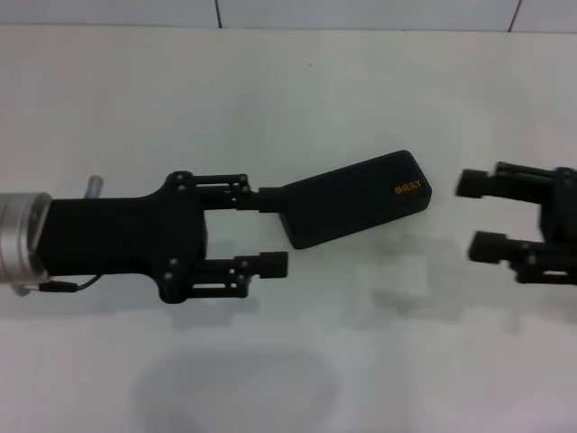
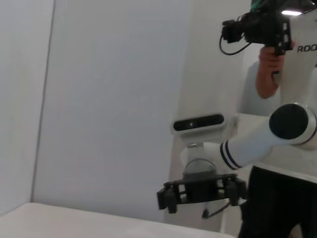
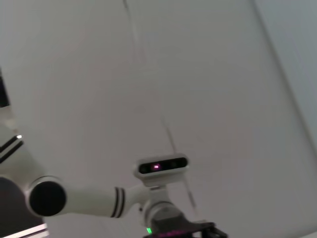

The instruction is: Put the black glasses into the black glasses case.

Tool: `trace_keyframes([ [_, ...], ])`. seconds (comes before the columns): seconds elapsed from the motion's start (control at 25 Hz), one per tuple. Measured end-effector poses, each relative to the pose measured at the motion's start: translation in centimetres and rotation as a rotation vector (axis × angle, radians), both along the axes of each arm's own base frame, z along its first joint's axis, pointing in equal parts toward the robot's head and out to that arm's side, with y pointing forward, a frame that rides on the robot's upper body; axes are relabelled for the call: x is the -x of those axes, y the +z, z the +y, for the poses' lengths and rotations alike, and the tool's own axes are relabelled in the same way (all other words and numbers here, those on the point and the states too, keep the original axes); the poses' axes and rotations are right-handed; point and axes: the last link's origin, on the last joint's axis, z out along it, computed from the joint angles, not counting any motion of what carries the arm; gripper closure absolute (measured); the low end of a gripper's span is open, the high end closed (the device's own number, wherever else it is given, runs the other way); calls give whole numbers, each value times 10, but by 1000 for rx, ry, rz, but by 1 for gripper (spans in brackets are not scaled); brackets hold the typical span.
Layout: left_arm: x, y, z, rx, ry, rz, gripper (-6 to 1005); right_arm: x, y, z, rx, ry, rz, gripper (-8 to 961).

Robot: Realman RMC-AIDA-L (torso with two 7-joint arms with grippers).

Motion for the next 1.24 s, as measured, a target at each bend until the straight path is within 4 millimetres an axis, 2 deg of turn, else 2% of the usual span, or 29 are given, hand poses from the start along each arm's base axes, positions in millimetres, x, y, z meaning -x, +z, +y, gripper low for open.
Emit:
trace_keyframes([
  [0.2, 6, 2, 1, -22, 39, -3, 308, 8, -9, 4, 56, 24, -29, 206],
  [0.56, 8, 2, 2, -10, 55, 8, 240, 8, -14, 1, 57, 48, -30, 171],
  [0.88, 7, -1, 1, -5, 49, 15, 239, 8, -16, 0, 25, 78, -17, 139],
  [1.08, 8, -2, 0, -15, 55, 3, 238, 8, -17, 2, 17, 70, -26, 68],
  [1.24, 8, -3, 0, -19, 61, -1, 238, 7, -18, 2, 17, 62, -27, 68],
])
